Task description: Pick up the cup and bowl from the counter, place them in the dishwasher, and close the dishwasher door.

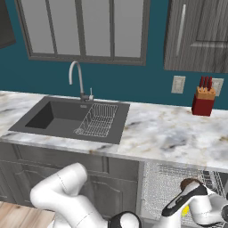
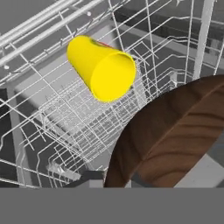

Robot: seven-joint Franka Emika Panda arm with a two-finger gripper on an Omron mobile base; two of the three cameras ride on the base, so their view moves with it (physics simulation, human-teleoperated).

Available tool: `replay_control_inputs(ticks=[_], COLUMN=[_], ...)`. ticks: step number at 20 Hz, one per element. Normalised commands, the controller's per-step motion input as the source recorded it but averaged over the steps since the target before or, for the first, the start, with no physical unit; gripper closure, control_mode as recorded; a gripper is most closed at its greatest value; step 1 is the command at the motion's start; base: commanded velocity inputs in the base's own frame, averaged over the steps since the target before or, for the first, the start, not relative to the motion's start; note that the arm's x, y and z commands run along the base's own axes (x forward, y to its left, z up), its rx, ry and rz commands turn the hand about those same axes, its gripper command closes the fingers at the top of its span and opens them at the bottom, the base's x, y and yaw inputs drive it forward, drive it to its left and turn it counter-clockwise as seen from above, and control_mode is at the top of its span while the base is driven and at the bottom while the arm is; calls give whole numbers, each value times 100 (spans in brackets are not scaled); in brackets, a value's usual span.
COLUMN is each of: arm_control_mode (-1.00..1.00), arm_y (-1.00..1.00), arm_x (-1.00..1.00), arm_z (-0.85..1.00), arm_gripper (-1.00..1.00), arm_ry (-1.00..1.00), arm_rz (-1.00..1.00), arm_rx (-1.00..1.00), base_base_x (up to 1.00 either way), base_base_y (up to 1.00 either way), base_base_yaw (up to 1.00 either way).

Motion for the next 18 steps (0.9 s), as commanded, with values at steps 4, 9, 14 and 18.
replay_control_inputs(ticks=[4,9,14,18], arm_control_mode=[-100,-100,-100,-100], arm_y=[-21,-33,-48,-46], arm_x=[0,0,0,0], arm_z=[-72,-74,-68,-64], arm_gripper=[100,100,100,100], arm_ry=[0,-1,-5,-7], arm_rz=[6,6,5,7], arm_rx=[-9,-10,-7,-3], base_base_x=[0,0,0,0], base_base_y=[0,0,0,0], base_base_yaw=[0,0,0,0])
